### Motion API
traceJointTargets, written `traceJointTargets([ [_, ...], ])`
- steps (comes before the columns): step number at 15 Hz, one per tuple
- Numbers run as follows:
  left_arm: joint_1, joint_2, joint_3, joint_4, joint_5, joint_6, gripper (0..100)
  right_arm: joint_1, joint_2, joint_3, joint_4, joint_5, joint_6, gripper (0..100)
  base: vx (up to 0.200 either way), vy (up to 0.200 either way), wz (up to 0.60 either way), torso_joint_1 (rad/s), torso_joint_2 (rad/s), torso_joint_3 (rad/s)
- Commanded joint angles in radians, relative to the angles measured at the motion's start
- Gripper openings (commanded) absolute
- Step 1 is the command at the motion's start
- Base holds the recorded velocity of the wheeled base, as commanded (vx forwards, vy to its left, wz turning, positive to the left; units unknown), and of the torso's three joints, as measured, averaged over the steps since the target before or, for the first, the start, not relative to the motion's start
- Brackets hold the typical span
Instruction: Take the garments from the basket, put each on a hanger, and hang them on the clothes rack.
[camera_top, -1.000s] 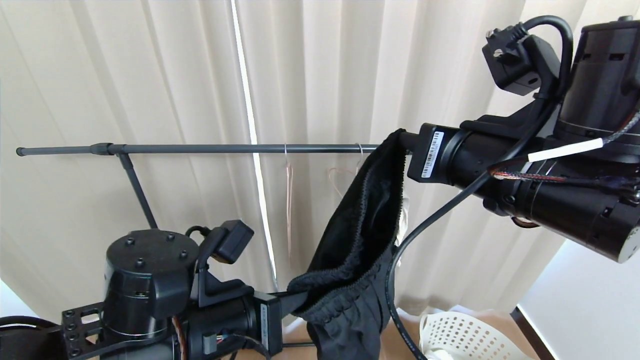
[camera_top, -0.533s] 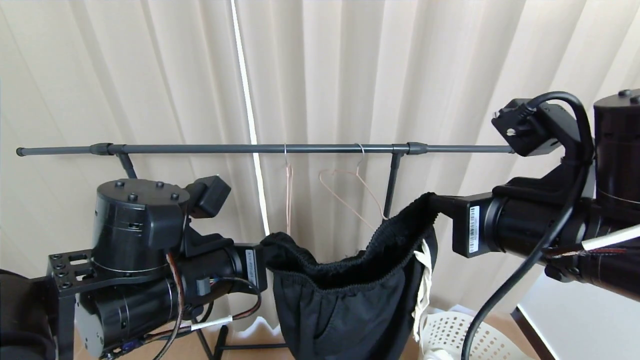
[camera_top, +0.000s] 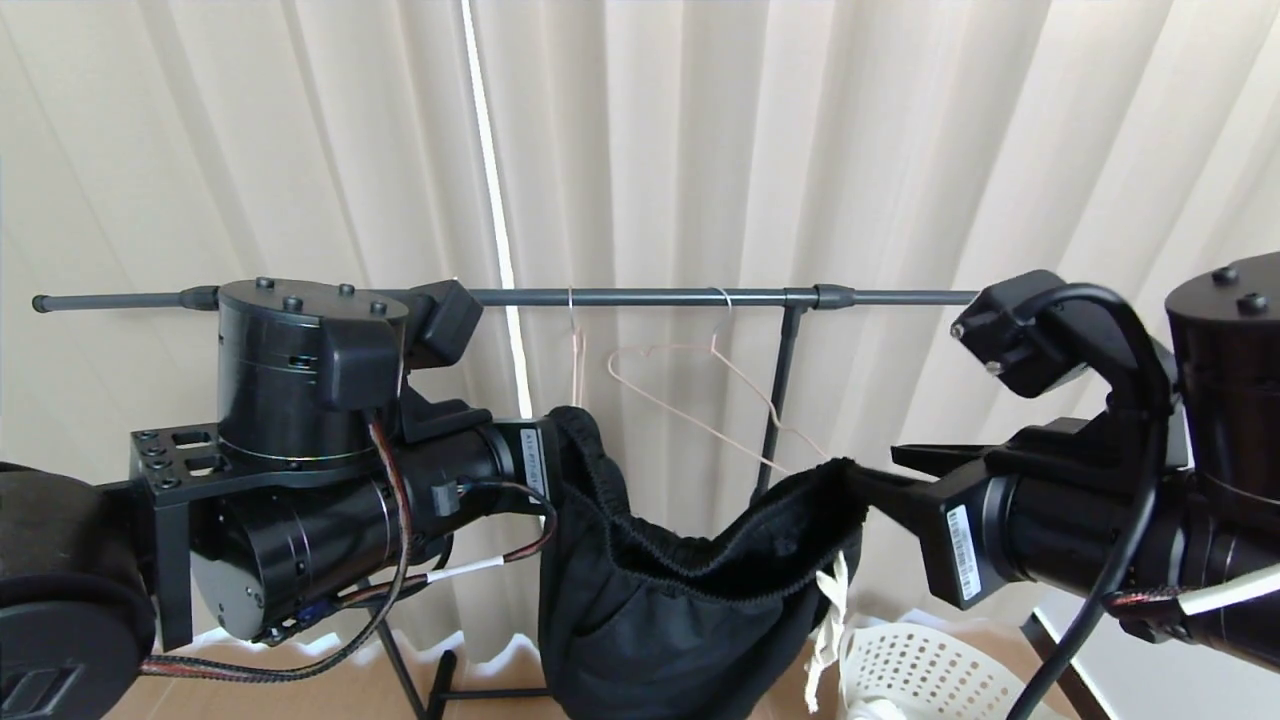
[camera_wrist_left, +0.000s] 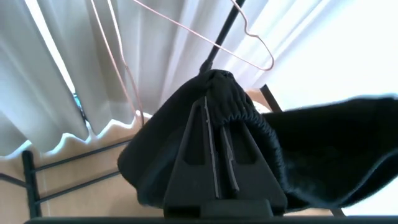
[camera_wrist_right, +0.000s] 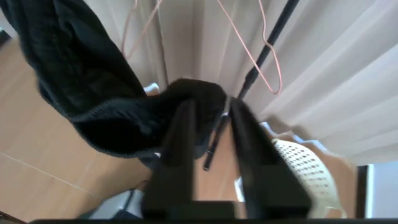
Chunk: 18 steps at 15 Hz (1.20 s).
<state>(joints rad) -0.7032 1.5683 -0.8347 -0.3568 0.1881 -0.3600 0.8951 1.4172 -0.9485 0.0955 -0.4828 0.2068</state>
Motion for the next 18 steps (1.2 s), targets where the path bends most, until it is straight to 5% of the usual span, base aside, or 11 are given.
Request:
traceJointTargets([
  [1, -0.010, 0.002, -0.006, -0.004, 0.005, -0.008, 0, 0.001, -0.003, 0.070, 0.001, 0.006, -0.079, 100, 0.000, 0.000, 0.00, 0.000, 0.00, 0.000],
  [5, -0.022, 0.001, -0.018, -0.005, 0.022, -0.033, 0, 0.001, -0.026, 0.206, -0.007, 0.026, -0.284, 100, 0.000, 0.000, 0.00, 0.000, 0.00, 0.000],
  [7, -0.029, 0.001, -0.029, -0.005, 0.034, -0.050, 0, 0.001, -0.058, 0.254, -0.016, 0.130, -0.382, 100, 0.000, 0.000, 0.00, 0.000, 0.00, 0.000],
  [8, -0.036, 0.001, -0.029, -0.005, 0.042, -0.053, 0, 0.001, -0.083, 0.274, -0.037, 0.248, -0.412, 100, 0.000, 0.000, 0.00, 0.000, 0.00, 0.000],
  [10, -0.059, 0.001, -0.024, -0.005, 0.050, -0.053, 0, 0.001, -0.073, 0.283, -0.117, 0.380, -0.406, 100, 0.000, 0.000, 0.00, 0.000, 0.00, 0.000],
  [11, -0.064, 0.001, -0.023, -0.005, 0.050, -0.053, 0, 0.001, -0.060, 0.283, -0.149, 0.385, -0.388, 100, 0.000, 0.000, 0.00, 0.000, 0.00, 0.000],
  [13, -0.068, 0.001, -0.020, -0.005, 0.050, -0.053, 0, 0.054, 0.022, 0.267, -0.290, 0.382, -0.196, 100, 0.000, 0.000, 0.00, 0.000, 0.00, 0.000],
  [15, -0.068, 0.001, -0.020, -0.004, 0.050, -0.053, 0, 0.088, 0.085, 0.257, -0.405, 0.360, -0.090, 100, 0.000, 0.000, 0.00, 0.000, 0.00, 0.000],
  [18, -0.081, 0.002, -0.018, -0.004, 0.051, -0.053, 0, 0.096, 0.134, 0.260, -0.454, 0.345, -0.087, 100, 0.000, 0.000, 0.00, 0.000, 0.00, 0.000],
])
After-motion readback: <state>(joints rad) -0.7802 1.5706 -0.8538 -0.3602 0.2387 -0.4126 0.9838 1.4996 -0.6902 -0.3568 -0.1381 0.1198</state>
